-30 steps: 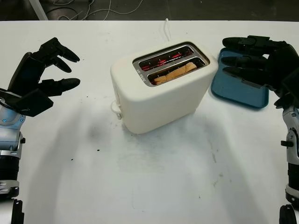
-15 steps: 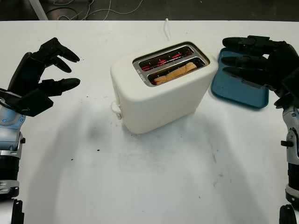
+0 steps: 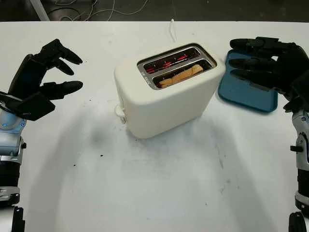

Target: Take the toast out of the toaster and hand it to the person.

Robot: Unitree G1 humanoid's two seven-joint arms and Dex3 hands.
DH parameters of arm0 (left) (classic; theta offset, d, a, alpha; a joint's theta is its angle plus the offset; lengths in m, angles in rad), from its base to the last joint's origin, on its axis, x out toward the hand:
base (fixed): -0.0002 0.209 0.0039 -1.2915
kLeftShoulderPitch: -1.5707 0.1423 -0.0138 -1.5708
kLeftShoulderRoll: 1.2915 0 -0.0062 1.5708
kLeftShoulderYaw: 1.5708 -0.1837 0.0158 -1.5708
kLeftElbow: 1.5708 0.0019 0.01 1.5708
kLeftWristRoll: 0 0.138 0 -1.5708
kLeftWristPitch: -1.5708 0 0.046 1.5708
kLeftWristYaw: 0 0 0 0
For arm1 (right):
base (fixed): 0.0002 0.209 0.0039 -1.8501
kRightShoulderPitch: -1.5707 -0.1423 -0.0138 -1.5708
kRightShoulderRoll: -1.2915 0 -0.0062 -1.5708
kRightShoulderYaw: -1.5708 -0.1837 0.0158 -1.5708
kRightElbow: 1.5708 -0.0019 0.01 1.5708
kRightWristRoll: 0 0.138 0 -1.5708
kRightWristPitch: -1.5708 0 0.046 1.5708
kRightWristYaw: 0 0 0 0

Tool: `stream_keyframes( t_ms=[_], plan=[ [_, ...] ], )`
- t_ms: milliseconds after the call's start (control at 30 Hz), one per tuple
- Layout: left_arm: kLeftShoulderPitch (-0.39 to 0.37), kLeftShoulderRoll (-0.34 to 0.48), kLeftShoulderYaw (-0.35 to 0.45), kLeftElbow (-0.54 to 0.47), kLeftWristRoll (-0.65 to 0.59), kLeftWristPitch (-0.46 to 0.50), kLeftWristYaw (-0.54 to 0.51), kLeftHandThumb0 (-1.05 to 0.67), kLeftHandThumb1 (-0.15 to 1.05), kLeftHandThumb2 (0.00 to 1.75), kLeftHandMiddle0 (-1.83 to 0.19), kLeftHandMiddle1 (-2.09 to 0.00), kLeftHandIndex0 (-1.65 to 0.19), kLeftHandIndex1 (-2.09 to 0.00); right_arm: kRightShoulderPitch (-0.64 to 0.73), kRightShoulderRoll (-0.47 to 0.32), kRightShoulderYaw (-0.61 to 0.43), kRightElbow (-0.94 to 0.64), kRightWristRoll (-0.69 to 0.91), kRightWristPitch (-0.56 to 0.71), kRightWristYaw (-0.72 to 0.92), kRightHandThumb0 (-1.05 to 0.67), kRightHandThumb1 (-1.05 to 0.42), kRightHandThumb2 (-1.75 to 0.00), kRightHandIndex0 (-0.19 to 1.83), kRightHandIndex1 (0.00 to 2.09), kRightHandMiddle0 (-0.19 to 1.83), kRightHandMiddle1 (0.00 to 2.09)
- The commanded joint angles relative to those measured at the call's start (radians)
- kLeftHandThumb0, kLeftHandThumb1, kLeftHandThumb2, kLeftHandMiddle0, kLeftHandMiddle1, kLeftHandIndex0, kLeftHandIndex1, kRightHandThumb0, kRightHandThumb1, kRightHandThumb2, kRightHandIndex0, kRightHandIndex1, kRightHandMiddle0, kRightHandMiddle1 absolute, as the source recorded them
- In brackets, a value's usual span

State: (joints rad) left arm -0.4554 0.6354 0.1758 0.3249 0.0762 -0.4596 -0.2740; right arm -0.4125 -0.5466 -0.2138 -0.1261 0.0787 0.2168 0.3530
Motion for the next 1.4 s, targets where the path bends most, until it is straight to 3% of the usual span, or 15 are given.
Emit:
stream_keyframes(
  t_ms=[0, 1367],
  plan=[
    [0.016, -0.001, 0.008, -0.009, -0.01, -0.002, 0.004, -1.05, 0.92, 0.26, -0.42, -1.4, -0.3, -1.3, 0.002, -0.004, -0.002, -0.013, 0.006, 0.003, 0.002, -0.23, -0.81, 0.0, 0.89, 0.02, 0.79, 0.0],
    [0.02, -0.002, 0.008, -0.012, 0.0, -0.001, 0.012, -1.05, 0.92, 0.26, -0.42, -1.4, -0.3, -1.3, 0.005, -0.001, -0.003, -0.011, 0.011, 0.002, 0.0, -0.25, -0.81, 0.0, 0.89, 0.02, 0.79, 0.0]
  ],
)
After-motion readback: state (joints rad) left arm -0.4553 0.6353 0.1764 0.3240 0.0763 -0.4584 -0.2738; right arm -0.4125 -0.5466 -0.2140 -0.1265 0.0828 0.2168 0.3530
